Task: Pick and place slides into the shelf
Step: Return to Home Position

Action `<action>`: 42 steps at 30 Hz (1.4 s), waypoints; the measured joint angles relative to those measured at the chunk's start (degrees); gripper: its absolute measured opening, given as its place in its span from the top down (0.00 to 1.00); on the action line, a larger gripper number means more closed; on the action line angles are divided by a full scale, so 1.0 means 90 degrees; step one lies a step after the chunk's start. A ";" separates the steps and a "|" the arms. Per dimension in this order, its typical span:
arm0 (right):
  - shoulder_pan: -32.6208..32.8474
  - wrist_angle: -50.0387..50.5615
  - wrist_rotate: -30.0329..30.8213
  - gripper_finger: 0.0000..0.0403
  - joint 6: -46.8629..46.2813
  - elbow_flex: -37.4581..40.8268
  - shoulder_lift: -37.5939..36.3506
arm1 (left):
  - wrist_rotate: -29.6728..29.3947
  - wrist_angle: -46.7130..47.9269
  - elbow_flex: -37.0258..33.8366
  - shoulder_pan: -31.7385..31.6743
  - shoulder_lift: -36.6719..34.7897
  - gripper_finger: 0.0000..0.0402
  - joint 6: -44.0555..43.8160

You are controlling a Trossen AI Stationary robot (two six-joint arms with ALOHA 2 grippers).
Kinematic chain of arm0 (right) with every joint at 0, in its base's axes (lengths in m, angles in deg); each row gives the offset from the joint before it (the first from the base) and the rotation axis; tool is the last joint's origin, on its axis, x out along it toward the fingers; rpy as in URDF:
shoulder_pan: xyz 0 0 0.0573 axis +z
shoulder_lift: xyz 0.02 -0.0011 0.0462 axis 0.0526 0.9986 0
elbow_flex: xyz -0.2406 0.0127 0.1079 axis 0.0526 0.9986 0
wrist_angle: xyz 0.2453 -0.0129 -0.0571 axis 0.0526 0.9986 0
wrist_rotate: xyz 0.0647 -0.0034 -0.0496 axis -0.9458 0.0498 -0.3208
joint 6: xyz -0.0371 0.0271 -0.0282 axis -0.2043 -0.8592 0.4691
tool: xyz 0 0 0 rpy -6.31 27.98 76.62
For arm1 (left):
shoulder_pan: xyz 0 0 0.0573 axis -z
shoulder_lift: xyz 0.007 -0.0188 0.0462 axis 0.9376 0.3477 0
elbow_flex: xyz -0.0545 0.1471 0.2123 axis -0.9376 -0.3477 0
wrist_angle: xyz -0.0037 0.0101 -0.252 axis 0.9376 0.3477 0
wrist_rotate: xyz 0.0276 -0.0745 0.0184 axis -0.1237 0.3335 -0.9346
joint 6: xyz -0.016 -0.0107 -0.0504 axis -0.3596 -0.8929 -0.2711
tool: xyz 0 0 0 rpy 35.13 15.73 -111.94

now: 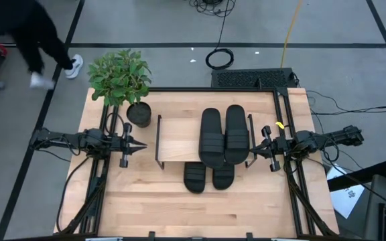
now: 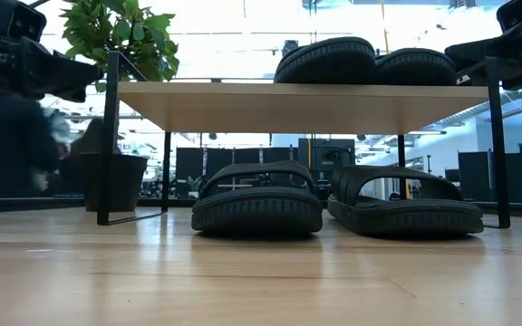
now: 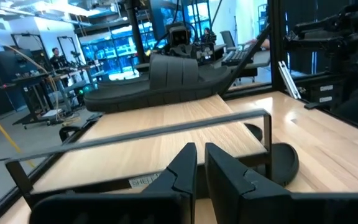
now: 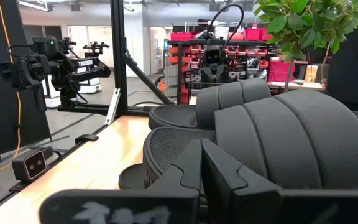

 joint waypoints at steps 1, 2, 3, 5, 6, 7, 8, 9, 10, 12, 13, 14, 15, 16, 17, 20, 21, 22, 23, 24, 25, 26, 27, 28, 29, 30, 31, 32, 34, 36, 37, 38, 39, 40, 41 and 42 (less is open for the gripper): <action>0.0000 0.0000 0.0000 1.00 0.0002 0.0000 0.0000 | 0.0000 -0.0051 0.0000 0.0001 0.0000 0.91 0.0003; 0.0000 0.0000 0.0000 1.00 0.0001 0.0000 0.0000 | 0.0000 -0.0071 0.0001 0.0000 -0.0002 0.91 0.0012; 0.0000 0.0000 0.0000 1.00 0.0001 0.0000 0.0002 | 0.0000 -0.0068 0.0001 0.0000 -0.0002 0.91 0.0017; 0.0000 0.0002 0.0000 1.00 0.0002 0.0000 0.0002 | 0.0002 -0.0071 0.0001 0.0001 0.0000 0.91 0.0000; 0.0002 0.0002 0.0000 1.00 0.0000 0.0000 0.0002 | 0.0002 -0.0073 0.0000 0.0002 0.0000 0.91 0.0000; 0.0000 0.0000 0.0000 1.00 0.0002 0.0000 0.0000 | 0.0002 -0.0073 0.0002 0.0000 0.0000 0.91 0.0002; 0.0001 0.0001 0.0000 1.00 0.0002 0.0000 0.0002 | 0.0002 -0.0077 0.0002 0.0002 0.0000 0.91 0.0008; 0.0002 0.0002 0.0000 1.00 0.0002 0.0000 0.0001 | 0.0002 -0.0083 0.0001 0.0001 0.0000 0.91 0.0019; 0.0002 0.0000 0.0000 1.00 0.0000 0.0000 0.0001 | 0.0003 -0.0086 0.0002 0.0000 0.0000 0.91 0.0016; 0.0002 0.0001 0.0000 1.00 0.0002 0.0000 0.0002 | 0.0004 -0.0094 0.0002 0.0000 0.0000 0.91 -0.0002; 0.0002 0.0002 0.0000 1.00 0.0000 0.0000 0.0002 | 0.0004 -0.0101 0.0002 0.0001 0.0000 0.91 0.0000; 0.0002 0.0000 0.0000 1.00 0.0000 0.0000 0.0002 | 0.0004 -0.0107 0.0002 0.0002 0.0000 0.91 0.0005; 0.0002 0.0002 0.0000 1.00 0.0002 0.0000 0.0002 | 0.0004 -0.0107 0.0002 0.0001 0.0000 0.91 0.0012; 0.0002 0.0002 0.0000 1.00 0.0002 0.0000 0.0001 | 0.0002 -0.0110 0.0002 0.0000 0.0000 0.91 0.0017; 0.0001 0.0002 0.0000 1.00 0.0002 0.0000 0.0002 | 0.0002 -0.0110 0.0002 0.0001 0.0000 0.91 0.0008; 0.0001 0.0002 0.0000 1.00 0.0001 0.0000 0.0002 | 0.0002 -0.0113 0.0005 0.0002 0.0000 0.91 0.0001; 0.0002 0.0000 0.0000 1.00 0.0002 0.0000 0.0002 | 0.0002 -0.0112 0.0005 0.0000 0.0000 0.91 0.0008; 0.0002 0.0002 0.0000 1.00 0.0002 0.0000 0.0002 | 0.0002 -0.0115 0.0005 0.0002 0.0000 0.91 0.0017; 0.0000 0.0002 0.0000 1.00 0.0001 0.0000 0.0002 | 0.0002 -0.0115 0.0005 0.0000 0.0000 0.91 0.0017; 0.0002 0.0001 0.0000 1.00 0.0002 0.0000 0.0002 | 0.0002 -0.0115 0.0005 0.0000 0.0000 0.91 0.0005; 0.0002 0.0002 0.0000 1.00 0.0000 0.0000 0.0002 | 0.0002 -0.0115 0.0005 0.0002 0.0000 0.91 0.0000; 0.0002 0.0001 0.0000 1.00 0.0002 0.0000 0.0002 | 0.0002 -0.0115 0.0005 0.0001 0.0000 0.91 0.0000; 0.0000 0.0002 0.0000 1.00 0.0000 0.0000 0.0002 | 0.0000 -0.0116 0.0005 0.0001 0.0000 0.91 0.0002; 0.0002 0.0002 0.0000 1.00 0.0002 0.0000 0.0002 | 0.0000 -0.0117 0.0005 0.0000 0.0000 0.91 0.0011; 0.0002 0.0002 0.0000 1.00 0.0000 0.0000 0.0002 | 0.0000 -0.0117 0.0005 0.0000 0.0000 0.91 0.0017; 0.0002 0.0002 0.0000 1.00 0.0002 0.0000 0.0002 | 0.0000 -0.0117 0.0005 0.0000 0.0000 0.91 0.0015; 0.0002 0.0002 0.0000 1.00 0.0000 0.0000 0.0002 | 0.0000 -0.0117 0.0005 0.0000 0.0000 0.91 0.0001; 0.0001 0.0001 0.0000 1.00 0.0002 0.0000 0.0002 | 0.0000 -0.0117 0.0005 0.0000 0.0001 0.91 0.0000; 0.0002 0.0002 0.0000 1.00 0.0002 0.0000 0.0001 | 0.0000 -0.0118 0.0007 0.0001 0.0002 0.91 0.0007; 0.0002 0.0002 0.0000 1.00 0.0000 0.0000 0.0002 | 0.0000 -0.0117 0.0007 0.0001 0.0001 0.91 0.0018; 0.0001 0.0002 0.0000 1.00 0.0002 0.0000 0.0001 | -0.0002 -0.0117 0.0007 0.0000 0.0002 0.91 0.0004; 0.0001 0.0002 0.0000 1.00 0.0000 0.0000 0.0002 | -0.0003 -0.0120 0.0007 0.0002 0.0002 0.91 0.0000; 0.0002 0.0002 0.0000 1.00 0.0000 0.0000 0.0002 | -0.0003 -0.0120 0.0007 0.0000 0.0002 0.91 0.0000; 0.0002 0.0002 0.0000 1.00 0.0001 0.0000 0.0002 | -0.0003 -0.0120 0.0007 0.0000 0.0002 0.91 0.0003; 0.0002 0.0002 0.0000 1.00 0.0001 0.0000 0.0002 | -0.0003 -0.0120 0.0007 0.0000 0.0002 0.91 0.0009; 0.0000 0.0002 0.0000 1.00 0.0000 0.0000 0.0002 | -0.0003 -0.0120 0.0007 0.0000 0.0002 0.91 0.0018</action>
